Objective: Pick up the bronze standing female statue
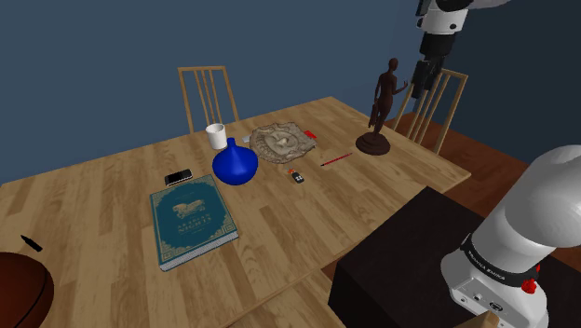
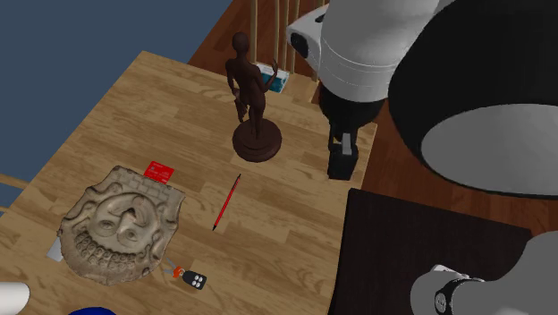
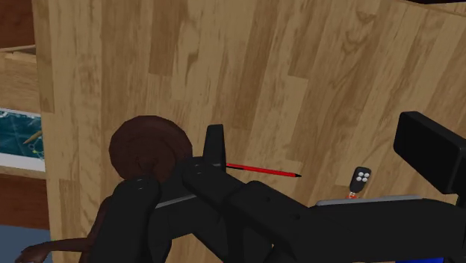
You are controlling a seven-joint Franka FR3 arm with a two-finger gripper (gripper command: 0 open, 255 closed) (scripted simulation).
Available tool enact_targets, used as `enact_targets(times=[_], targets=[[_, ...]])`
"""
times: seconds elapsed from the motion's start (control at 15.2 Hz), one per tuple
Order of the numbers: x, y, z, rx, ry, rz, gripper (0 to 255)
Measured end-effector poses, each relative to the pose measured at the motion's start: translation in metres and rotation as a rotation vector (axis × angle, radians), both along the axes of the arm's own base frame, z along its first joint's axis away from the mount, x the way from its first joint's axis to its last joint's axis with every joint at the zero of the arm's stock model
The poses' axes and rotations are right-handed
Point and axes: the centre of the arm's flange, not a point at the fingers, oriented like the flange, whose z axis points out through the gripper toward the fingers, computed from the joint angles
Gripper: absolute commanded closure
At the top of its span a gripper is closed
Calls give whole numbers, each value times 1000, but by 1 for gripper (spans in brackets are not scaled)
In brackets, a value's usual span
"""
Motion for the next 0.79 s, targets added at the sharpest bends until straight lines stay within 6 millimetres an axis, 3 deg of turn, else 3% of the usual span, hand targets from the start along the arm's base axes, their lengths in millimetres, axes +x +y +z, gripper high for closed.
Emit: enact_targets(times=[0.79], targets=[[85, -133, -22, 110, -132, 110, 0]])
